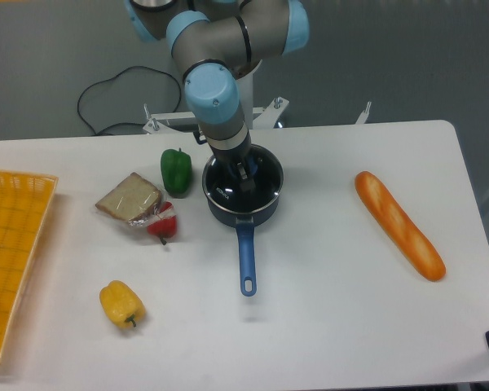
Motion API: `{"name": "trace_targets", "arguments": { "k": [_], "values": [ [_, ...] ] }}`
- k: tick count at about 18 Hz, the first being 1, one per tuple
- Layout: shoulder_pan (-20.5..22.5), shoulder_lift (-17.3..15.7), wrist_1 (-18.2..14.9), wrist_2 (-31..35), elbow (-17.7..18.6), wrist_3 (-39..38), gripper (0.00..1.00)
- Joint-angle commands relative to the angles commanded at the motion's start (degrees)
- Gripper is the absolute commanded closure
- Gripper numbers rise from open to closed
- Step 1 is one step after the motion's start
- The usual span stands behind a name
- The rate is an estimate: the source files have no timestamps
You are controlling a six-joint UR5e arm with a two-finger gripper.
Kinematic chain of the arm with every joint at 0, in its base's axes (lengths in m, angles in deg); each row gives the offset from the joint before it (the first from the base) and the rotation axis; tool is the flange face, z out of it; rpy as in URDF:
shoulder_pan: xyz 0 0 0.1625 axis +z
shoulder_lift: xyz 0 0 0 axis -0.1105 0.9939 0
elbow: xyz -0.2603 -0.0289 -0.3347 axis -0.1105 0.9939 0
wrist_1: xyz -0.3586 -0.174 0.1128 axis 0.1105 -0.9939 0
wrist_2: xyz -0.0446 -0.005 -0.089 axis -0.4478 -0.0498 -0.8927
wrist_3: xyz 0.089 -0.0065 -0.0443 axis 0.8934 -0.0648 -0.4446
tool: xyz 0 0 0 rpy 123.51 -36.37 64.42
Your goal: Open the lid
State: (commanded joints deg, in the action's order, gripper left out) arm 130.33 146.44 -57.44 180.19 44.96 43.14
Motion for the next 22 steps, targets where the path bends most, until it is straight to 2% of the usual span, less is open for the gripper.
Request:
{"name": "trace_targets", "arguments": {
  "k": [5, 10, 16, 22],
  "values": [
    [-0.1, 0.1, -0.2, 0.1, -0.4, 0.1, 0.43],
    [0.0, 0.1, -1.3, 0.0, -2.5, 0.3, 0.43],
    [0.1, 1.1, -9.6, -0.7, -10.6, -0.2, 0.43],
    [0.4, 1.2, -10.0, -3.6, -14.7, -0.4, 0.43]
  ]
}}
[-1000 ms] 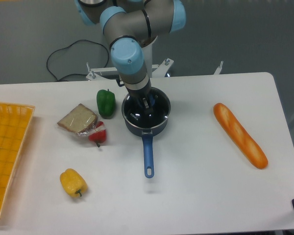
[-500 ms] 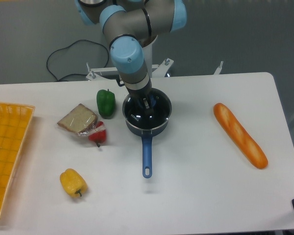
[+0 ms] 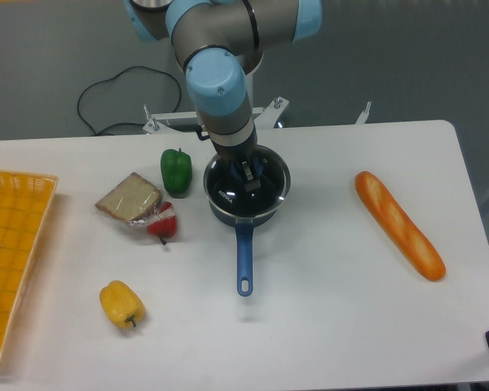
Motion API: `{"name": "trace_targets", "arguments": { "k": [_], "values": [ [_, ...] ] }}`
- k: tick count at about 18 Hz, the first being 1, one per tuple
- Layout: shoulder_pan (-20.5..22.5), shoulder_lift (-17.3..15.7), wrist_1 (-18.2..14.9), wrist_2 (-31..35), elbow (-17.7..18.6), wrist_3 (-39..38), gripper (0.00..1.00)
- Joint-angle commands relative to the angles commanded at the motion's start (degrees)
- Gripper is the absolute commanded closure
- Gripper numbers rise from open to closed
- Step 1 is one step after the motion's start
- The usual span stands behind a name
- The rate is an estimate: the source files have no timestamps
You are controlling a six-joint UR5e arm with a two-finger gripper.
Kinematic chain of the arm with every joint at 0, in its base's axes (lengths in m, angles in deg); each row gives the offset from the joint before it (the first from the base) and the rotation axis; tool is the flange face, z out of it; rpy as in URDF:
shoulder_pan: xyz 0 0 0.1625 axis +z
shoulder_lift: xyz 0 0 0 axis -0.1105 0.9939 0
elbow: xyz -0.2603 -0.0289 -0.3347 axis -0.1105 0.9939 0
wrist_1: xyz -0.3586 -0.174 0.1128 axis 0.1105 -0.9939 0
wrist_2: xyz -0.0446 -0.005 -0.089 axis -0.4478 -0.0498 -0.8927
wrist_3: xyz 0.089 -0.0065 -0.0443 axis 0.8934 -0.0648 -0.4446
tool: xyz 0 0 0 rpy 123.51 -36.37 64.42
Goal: Open the lid
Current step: 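Raise the lid higher above the saucepan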
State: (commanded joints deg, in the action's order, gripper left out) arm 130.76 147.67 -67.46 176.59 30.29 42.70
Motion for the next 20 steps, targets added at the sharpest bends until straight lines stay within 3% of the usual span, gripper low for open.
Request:
{"name": "trace_targets", "arguments": {
  "k": [4, 20],
  "values": [
    [0.1, 0.9, -2.2, -1.9, -3.6, -2.0, 0.43],
    [0.0, 0.9, -2.4, -3.7, -3.9, -2.6, 0.43]
  ]
}}
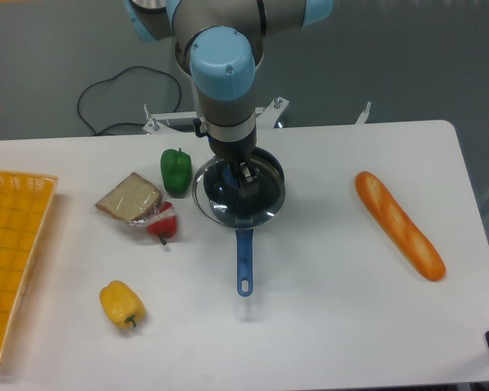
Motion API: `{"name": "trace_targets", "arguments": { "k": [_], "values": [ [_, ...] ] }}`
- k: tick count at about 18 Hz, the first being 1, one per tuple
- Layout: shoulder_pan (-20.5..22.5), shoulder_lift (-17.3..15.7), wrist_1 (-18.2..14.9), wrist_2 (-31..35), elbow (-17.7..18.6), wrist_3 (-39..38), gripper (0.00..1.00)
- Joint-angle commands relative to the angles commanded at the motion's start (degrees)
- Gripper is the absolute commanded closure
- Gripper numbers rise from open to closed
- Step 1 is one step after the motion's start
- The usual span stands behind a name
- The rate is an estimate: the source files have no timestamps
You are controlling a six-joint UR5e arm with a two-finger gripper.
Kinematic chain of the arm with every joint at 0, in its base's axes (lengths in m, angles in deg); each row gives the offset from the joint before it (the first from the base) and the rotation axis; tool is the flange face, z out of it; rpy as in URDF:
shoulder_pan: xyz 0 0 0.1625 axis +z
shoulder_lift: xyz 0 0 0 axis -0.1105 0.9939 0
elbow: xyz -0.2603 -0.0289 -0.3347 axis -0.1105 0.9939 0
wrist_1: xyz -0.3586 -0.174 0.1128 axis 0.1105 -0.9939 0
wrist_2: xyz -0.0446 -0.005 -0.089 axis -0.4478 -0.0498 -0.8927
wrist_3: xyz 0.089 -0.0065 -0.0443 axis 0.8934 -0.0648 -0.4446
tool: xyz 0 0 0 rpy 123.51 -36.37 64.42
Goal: Open the lid
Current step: 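Raise the lid higher above the saucepan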
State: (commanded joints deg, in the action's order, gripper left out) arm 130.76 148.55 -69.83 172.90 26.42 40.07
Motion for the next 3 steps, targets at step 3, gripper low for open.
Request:
{"name": "trace_targets", "arguments": {
  "k": [3],
  "values": [
    [-0.1, 0.1, 0.0, 0.2, 0.1, 0.1, 0.43]
  ]
}}
